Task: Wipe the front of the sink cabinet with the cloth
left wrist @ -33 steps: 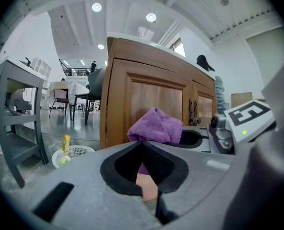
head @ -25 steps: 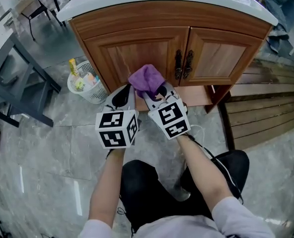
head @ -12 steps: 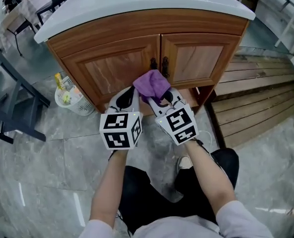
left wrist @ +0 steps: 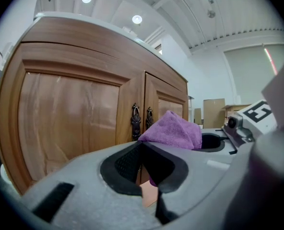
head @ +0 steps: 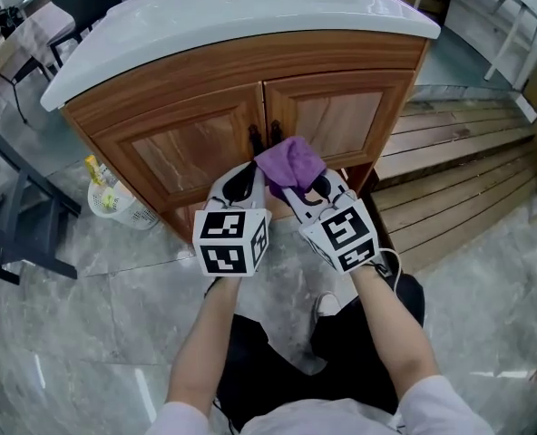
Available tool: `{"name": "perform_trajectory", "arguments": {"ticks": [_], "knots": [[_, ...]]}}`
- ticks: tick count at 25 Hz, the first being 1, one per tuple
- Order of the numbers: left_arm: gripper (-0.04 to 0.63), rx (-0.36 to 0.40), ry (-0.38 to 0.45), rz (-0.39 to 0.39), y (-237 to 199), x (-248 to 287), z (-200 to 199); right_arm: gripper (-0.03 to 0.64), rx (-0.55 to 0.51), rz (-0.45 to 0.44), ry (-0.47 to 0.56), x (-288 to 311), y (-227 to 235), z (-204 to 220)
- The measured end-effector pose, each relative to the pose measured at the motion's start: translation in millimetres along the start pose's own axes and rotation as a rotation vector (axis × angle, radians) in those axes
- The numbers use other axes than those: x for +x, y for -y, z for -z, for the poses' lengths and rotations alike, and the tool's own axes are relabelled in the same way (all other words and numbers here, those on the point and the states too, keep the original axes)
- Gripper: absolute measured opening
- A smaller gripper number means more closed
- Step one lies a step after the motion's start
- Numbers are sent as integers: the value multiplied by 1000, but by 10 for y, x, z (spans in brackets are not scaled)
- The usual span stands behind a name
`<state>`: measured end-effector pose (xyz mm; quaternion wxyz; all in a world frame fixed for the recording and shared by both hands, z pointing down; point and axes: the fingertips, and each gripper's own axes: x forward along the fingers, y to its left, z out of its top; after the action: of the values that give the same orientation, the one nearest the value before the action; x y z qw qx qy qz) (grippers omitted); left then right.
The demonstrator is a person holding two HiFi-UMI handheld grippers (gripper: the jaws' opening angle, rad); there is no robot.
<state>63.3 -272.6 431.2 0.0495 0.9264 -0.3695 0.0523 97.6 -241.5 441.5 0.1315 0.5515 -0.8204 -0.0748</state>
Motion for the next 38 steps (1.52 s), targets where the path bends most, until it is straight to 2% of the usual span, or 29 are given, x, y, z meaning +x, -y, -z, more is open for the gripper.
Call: {"name": "perform_trajectory", "arguments": {"ticks": [12, 19, 31, 38], "knots": [[5, 15, 6, 103, 472, 332, -99, 72, 25, 115, -54, -277, 626, 219], [5, 36, -7, 166, 791, 565, -100, 72, 54, 221, -93, -406, 1005, 463], [5, 50, -30, 282, 1359, 916, 12, 72, 126, 429, -101, -867, 1707, 732], [5, 44, -39, 292, 1433, 989, 41, 72, 125, 470, -144, -974, 1826, 849]]}}
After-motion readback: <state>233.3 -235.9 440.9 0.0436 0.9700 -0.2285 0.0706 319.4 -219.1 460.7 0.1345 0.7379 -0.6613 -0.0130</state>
